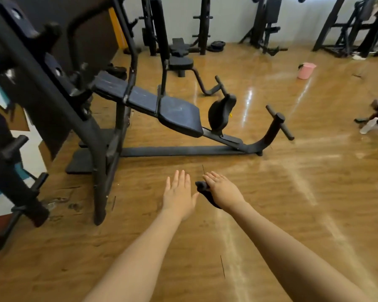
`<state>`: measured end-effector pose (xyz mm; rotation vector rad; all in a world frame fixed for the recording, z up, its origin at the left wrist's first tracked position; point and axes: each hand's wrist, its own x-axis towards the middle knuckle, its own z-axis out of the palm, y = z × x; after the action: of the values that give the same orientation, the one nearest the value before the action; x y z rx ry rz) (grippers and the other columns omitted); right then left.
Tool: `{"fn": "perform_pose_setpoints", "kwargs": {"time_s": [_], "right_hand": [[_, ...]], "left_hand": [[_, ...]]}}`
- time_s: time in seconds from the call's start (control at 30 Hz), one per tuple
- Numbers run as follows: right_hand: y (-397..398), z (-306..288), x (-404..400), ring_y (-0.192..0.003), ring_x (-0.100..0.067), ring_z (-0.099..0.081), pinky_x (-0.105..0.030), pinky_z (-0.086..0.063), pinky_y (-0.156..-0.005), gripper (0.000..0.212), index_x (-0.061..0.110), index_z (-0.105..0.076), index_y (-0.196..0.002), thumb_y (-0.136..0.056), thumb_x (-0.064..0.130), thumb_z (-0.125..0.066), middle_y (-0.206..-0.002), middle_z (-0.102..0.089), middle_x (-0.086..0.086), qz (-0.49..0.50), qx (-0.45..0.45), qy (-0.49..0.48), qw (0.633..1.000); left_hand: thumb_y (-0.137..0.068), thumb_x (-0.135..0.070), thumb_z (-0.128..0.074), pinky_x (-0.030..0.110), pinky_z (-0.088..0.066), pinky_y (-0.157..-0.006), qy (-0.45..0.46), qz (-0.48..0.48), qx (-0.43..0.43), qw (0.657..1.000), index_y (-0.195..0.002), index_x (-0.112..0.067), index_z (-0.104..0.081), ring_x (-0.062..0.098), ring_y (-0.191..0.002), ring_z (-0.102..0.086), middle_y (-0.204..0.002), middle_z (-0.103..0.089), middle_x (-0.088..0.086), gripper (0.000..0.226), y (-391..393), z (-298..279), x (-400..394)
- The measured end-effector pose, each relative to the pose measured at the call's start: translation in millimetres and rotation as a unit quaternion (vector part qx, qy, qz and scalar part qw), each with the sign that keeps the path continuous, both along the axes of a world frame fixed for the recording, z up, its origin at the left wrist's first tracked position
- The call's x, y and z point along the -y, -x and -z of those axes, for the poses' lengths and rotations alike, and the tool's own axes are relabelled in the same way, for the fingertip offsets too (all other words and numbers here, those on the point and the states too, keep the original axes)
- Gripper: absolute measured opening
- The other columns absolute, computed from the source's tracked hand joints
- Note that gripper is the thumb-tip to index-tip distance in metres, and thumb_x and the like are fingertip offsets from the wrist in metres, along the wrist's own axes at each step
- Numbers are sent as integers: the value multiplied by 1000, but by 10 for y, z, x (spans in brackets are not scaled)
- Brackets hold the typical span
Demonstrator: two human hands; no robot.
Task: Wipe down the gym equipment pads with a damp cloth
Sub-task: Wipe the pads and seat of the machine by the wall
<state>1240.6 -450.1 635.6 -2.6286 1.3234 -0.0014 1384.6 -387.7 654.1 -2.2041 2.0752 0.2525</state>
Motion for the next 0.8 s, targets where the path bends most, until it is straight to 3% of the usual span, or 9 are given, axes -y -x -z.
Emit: {"fn": "perform_pose_setpoints", "kwargs": {"time_s": [0.17,0.4,0.57,0.8], "right_hand": [[-167,-131,1186,-142,-20,-20,-31,-16,-114,57,12,-29,-144,-97,42,-39,-152,-28,-6,-28,5,6,1000],[-509,-154,2707,-142,-20,-17,-33,-12,-115,50,11,-28,-144,-98,29,-38,-152,-26,-7,-33,12,17,999],[-622,-188,3690,-143,-19,-17,-34,-13,-115,53,13,-25,-146,-99,34,-39,-153,-25,-5,-46,16,25,999],[-1202,-177,5088,-144,-17,-6,-34,-8,-116,56,12,-11,-149,-98,13,-37,-157,-11,-4,-144,-21,44,988]], "left_hand": [[-102,-46,-22,41,4,-118,26,-22,18,999,-152,-7,0,25,-147,10,-160,6,11,67,-129,-87,1075],[-102,-47,-21,41,3,-118,21,-40,43,998,-153,-8,-1,25,-147,8,-161,4,11,67,-499,18,2655],[-102,-49,-21,42,2,-118,32,-28,44,998,-153,-9,-1,24,-147,8,-161,4,10,68,-581,-162,3611],[-102,-49,-20,42,2,-118,22,-92,64,993,-153,-11,1,24,-147,10,-160,7,9,67,-1071,-231,4770]]}}
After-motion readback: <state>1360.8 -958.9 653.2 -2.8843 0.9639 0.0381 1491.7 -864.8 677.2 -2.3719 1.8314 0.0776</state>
